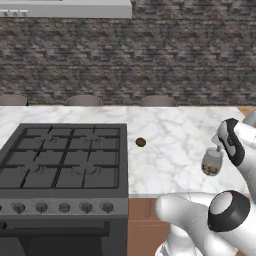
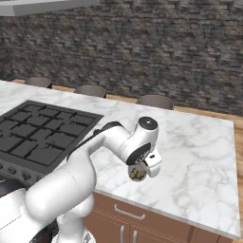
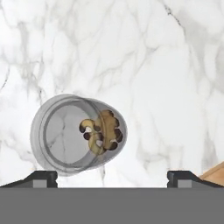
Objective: Pick the jar and jar from the dining table and place them in the open cabinet. Close the cabinet after placing the objects.
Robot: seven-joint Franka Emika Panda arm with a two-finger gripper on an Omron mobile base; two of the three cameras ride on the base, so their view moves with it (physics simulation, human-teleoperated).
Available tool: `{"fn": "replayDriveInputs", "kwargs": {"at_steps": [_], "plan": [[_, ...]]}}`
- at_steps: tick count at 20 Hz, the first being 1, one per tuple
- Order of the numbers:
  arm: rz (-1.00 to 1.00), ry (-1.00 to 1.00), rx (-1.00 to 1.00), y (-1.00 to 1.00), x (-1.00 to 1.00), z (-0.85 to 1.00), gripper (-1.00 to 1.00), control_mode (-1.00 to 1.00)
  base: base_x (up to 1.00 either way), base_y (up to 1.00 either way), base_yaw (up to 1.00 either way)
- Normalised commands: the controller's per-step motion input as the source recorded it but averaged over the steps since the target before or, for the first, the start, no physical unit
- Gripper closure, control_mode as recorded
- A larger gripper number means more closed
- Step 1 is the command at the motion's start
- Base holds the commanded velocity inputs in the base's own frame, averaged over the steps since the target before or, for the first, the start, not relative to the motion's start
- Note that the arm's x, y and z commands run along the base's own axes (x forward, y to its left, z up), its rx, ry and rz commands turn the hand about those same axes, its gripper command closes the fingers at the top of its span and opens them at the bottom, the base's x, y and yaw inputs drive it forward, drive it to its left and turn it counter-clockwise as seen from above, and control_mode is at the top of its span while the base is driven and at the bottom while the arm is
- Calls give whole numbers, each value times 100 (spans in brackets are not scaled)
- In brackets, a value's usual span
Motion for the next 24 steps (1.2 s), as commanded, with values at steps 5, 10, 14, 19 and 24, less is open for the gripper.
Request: {"fn": "replayDriveInputs", "kwargs": {"at_steps": [5, 10, 14, 19, 24], "plan": [[1, 2, 1, -12, 21, -19, -100, -100, 0, 0, 0], [2, 0, 0, -11, 10, -23, -100, -100, 0, 0, 0], [2, 0, 0, -6, 7, -23, -100, -100, 0, 0, 0], [2, 1, 0, -1, 12, -16, -100, -100, 0, 0, 0], [1, 2, 0, 0, 18, -13, -100, -100, 0, 0, 0]]}}
